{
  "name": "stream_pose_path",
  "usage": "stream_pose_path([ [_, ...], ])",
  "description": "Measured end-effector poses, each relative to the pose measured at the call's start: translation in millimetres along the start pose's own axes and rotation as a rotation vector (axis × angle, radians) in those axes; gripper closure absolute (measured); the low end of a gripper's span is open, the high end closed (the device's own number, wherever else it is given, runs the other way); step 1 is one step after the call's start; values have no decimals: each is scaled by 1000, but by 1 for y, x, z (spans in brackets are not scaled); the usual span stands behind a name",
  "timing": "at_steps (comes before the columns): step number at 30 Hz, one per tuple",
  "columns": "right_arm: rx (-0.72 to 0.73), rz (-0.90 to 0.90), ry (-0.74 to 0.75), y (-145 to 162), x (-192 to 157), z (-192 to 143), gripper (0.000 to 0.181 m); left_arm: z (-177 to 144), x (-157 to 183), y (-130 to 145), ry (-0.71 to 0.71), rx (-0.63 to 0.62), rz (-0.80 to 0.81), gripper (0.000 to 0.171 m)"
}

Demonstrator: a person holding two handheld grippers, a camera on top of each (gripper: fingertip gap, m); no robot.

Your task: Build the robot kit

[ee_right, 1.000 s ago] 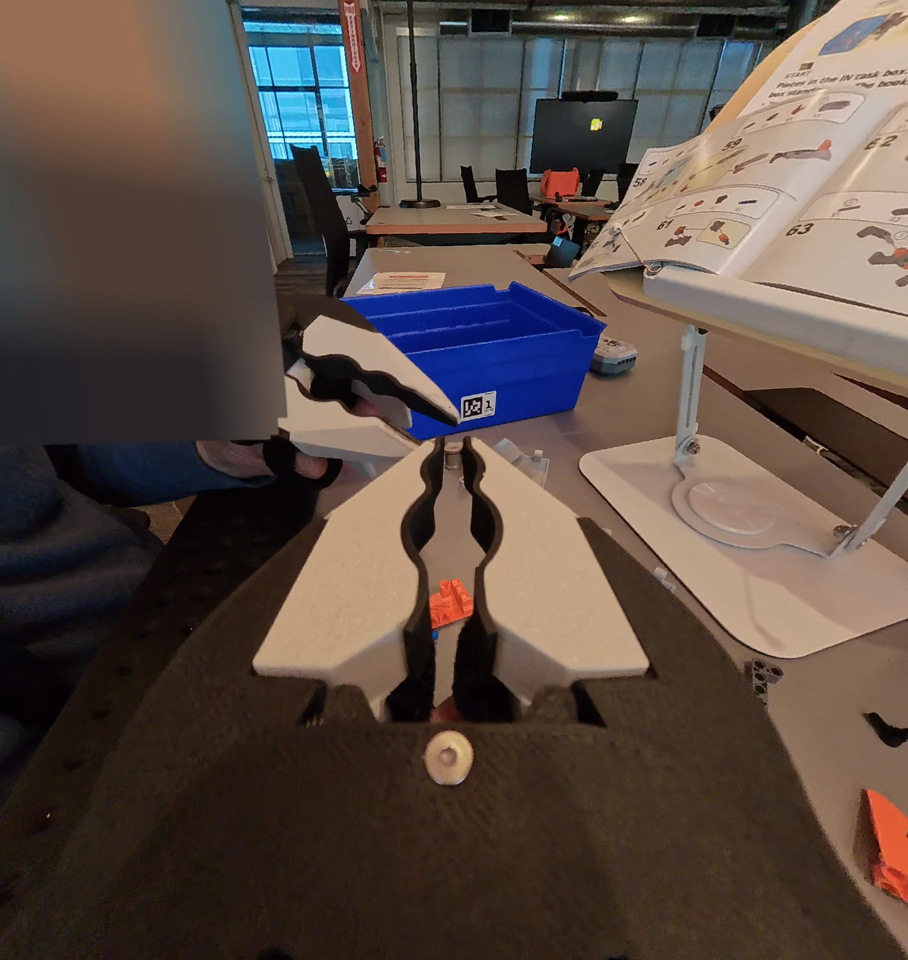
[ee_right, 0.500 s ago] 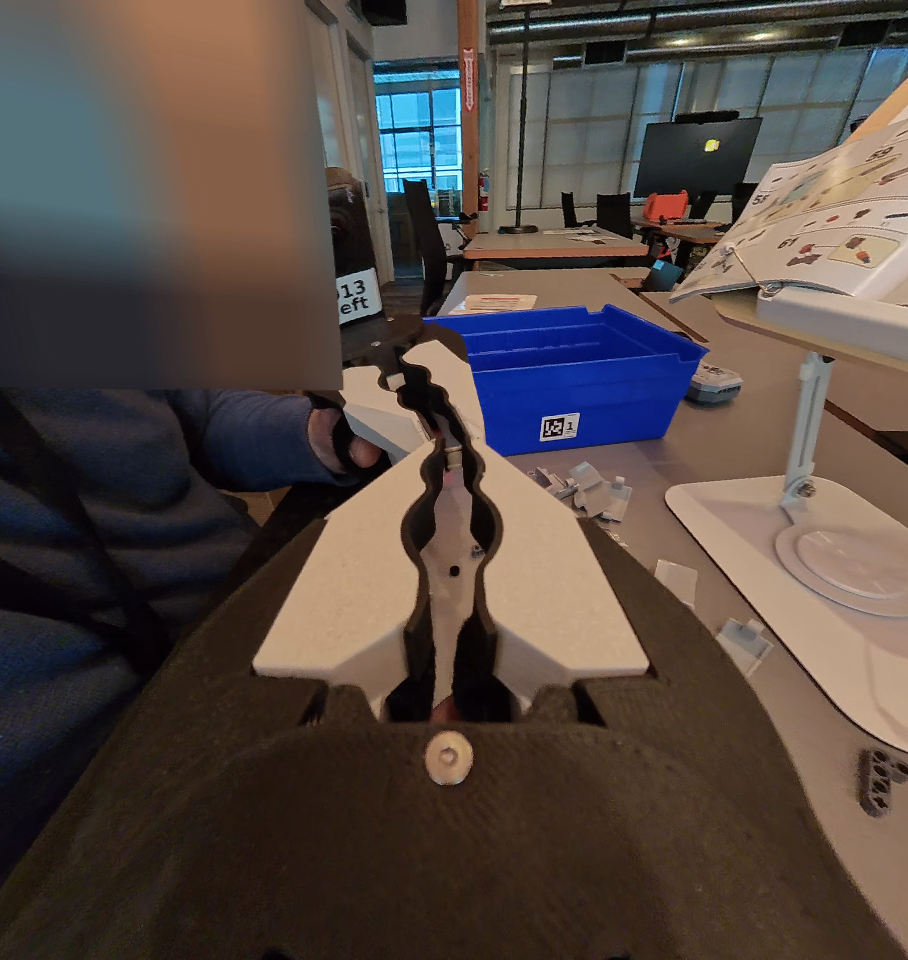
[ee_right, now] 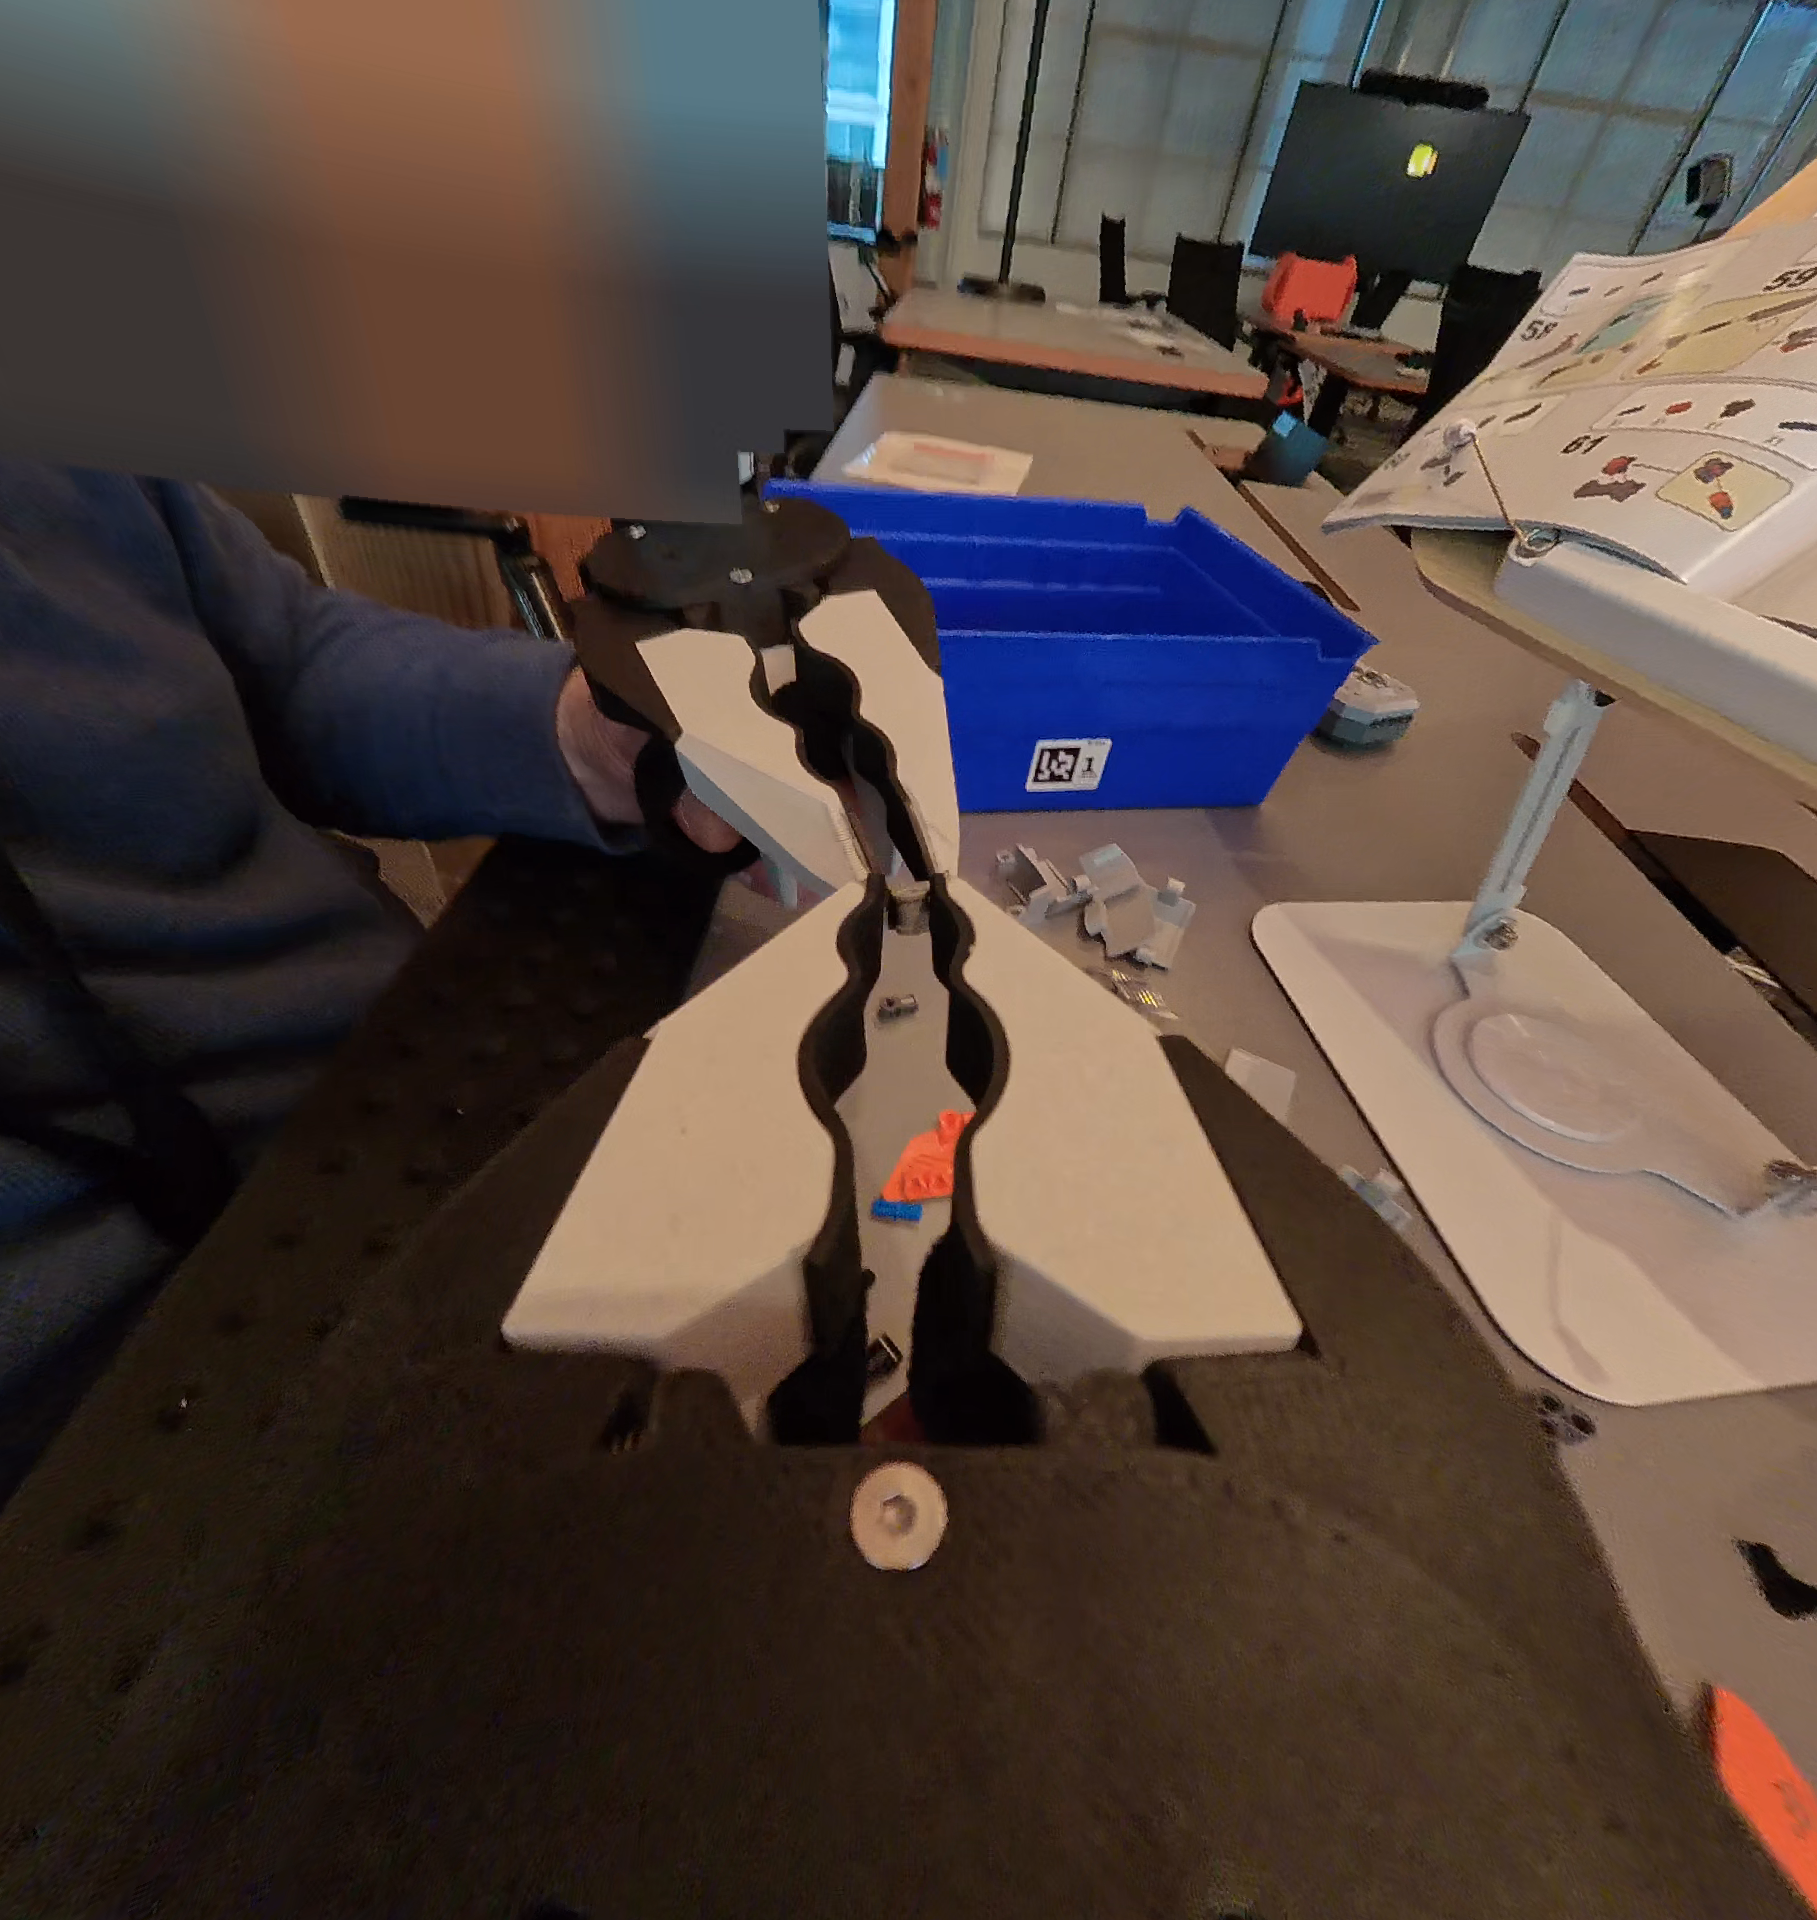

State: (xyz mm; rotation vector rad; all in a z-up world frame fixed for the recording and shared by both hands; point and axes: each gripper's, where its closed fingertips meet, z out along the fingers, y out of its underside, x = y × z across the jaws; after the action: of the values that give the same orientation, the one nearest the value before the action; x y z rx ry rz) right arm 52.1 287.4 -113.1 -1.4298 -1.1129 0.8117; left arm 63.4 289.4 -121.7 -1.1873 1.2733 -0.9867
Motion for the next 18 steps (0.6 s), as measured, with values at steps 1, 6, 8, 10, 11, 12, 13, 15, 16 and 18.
stream_pose_path([
  [1, -23, -18, 9, 2, 0, 0, 175, 1, 0, 2, -6, -11, 10, 163],
  [6, -111, -80, 32, 11, 0, 0, 174, 2, 1, 9, -21, -55, 65, 164],
  [8, -127, -85, 26, 12, -1, -1, 176, 3, 2, 10, -27, -68, 91, 163],
  [10, -144, -97, 26, 15, -1, -2, 177, 4, 3, 12, -30, -80, 108, 163],
  [11, -151, -100, 25, 15, -1, -2, 177, 5, 4, 13, -28, -84, 111, 163],
  [12, -153, -104, 25, 16, -2, -2, 177, 4, 4, 13, -26, -84, 107, 164],
  [13, -153, -106, 26, 16, -2, -2, 177, 4, 4, 13, -26, -82, 105, 164],
  [15, -156, -107, 29, 16, -1, -1, 177, 4, 3, 13, -29, -84, 107, 163],
  [16, -156, -110, 31, 16, -1, -2, 177, 5, 3, 13, -30, -84, 105, 163],
  [18, -157, -107, 34, 16, -1, -2, 177, 4, 3, 13, -31, -84, 108, 164],
])
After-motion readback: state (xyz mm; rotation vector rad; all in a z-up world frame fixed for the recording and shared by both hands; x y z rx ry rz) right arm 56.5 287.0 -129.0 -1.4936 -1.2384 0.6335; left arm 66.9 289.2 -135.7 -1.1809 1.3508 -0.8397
